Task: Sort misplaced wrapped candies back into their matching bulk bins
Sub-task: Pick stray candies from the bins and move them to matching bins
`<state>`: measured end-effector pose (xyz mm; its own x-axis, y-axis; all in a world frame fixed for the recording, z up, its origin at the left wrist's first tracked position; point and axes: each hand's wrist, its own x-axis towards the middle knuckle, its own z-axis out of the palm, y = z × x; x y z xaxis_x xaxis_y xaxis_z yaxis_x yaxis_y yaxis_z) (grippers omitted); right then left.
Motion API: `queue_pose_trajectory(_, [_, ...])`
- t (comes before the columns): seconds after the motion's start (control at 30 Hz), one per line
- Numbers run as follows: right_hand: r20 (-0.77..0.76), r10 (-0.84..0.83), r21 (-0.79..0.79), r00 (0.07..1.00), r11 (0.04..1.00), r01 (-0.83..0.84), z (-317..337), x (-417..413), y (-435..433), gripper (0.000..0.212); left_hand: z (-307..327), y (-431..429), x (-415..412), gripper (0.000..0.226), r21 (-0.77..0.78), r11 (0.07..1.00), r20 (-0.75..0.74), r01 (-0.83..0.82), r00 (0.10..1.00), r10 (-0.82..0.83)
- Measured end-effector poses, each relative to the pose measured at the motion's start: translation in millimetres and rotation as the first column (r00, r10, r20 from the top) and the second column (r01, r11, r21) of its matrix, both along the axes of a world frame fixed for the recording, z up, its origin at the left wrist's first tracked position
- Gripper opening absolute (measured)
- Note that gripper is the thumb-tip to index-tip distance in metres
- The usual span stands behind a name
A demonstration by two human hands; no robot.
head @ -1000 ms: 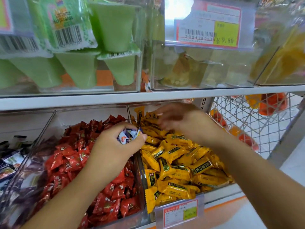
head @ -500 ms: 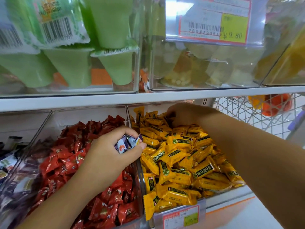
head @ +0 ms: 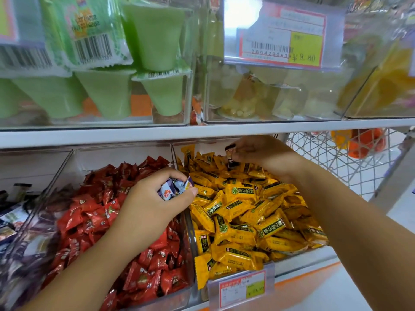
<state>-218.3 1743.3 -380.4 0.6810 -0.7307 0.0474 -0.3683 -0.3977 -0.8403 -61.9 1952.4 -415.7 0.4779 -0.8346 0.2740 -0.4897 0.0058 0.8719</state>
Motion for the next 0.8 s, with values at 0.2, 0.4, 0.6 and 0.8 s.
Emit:
queue_pose_trajectory(0.2, [0.085,-0.003,-0.004,0.996,1.0,0.004,-3,-4,34,0.014,4,3,-5,0.01,0.001,1.0,-0.017,-0.013,1.0,0.013])
queue_pose_trajectory(0.4, [0.085,0.104,0.012,0.991,0.994,-0.105,-11,5,75,0.021,7,1,-9,0.029,-0.028,0.998,-0.094,0.049,0.994,-0.052])
queue_pose_trajectory(0.6, [0.049,0.172,0.01,0.984,0.985,-0.173,-15,11,92,0.03,8,-3,-6,0.018,0.005,1.0,0.004,0.004,1.0,-0.004])
queue_pose_trajectory(0.8, [-0.257,0.074,-0.213,0.964,0.968,-0.131,22,-6,53,0.018,6,-5,-5,0.012,0.007,1.0,0.003,-0.005,1.0,0.005])
